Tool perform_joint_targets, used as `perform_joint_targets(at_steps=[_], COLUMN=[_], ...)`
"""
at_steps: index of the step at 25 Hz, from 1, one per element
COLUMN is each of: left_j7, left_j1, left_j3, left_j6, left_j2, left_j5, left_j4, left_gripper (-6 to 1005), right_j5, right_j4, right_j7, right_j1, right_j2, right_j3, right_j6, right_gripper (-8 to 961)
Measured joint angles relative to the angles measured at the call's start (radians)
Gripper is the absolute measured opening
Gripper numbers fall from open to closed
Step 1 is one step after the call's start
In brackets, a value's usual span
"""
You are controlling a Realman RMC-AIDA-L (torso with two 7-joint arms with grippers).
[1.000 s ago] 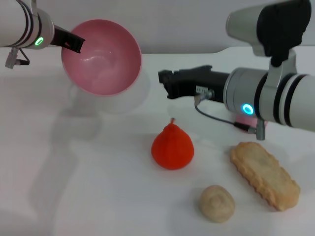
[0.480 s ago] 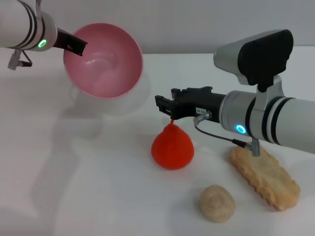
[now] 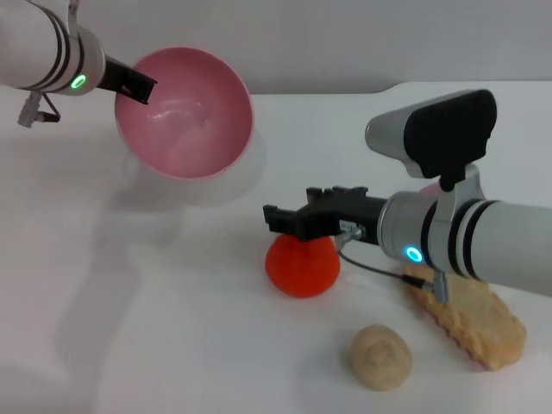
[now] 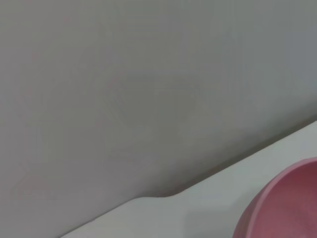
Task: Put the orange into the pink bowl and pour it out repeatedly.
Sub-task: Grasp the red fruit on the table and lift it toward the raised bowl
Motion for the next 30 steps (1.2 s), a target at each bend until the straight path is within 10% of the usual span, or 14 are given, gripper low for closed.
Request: perform_joint_targets(at_steps=[23, 30], left_j7=[-0.003, -0.009], left_j1=[0.002, 0.0], left_j3=[0.016, 0.016], left_j6=[-0.012, -0.037], left_j2=[0.0, 0.0], left_j5=[-0.004, -0.004], left_j4=[0.001, 0.009], left_gripper=[46, 46], right_j5=[0.078, 0.081], right_j4=[0.149, 0.138], right_j7=[0.026, 0.027], right_j1=[0.049, 0.058], right_j2=[-0.001, -0.005], right_j3=[-0.035, -0.047], right_j6=[-0.028, -0.009], right_gripper=[741, 585])
